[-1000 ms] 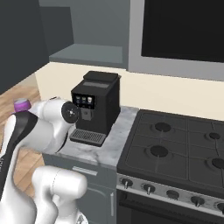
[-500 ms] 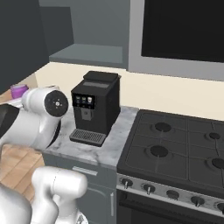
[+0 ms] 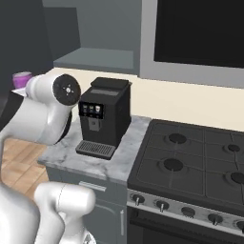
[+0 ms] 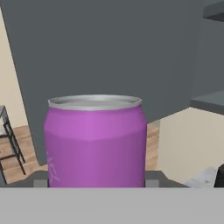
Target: Pick the can from the counter and place it in the open cabinet.
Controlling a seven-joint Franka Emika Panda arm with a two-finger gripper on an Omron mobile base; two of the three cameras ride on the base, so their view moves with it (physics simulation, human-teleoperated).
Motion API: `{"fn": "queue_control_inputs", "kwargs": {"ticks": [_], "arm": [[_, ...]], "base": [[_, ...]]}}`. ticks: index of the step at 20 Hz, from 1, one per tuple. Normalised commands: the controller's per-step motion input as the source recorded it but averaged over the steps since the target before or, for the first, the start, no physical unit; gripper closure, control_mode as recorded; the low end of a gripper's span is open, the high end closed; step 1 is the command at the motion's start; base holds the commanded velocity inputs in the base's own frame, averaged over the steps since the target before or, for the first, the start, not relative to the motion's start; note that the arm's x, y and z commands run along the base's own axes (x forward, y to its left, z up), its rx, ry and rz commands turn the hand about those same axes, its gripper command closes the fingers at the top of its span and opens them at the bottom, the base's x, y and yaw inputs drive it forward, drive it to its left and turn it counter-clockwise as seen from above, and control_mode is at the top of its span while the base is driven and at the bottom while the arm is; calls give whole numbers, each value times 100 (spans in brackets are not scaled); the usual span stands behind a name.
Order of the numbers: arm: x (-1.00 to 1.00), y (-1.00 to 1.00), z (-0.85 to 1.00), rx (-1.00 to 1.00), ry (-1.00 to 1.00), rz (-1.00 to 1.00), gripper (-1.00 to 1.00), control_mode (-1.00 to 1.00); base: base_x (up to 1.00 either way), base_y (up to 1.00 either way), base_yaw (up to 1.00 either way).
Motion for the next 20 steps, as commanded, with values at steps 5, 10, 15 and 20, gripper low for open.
{"fn": "queue_control_inputs", "kwargs": {"ticks": [5,10,15,20], "arm": [[5,-18,53,1,0,-11,100,-100],[22,-11,37,0,-1,-23,100,-100],[30,-10,18,1,-8,-13,100,-100],[48,-4,1,0,-9,-11,100,-100]], "base": [[0,0,0],[0,0,0],[0,0,0],[0,0,0]]}}
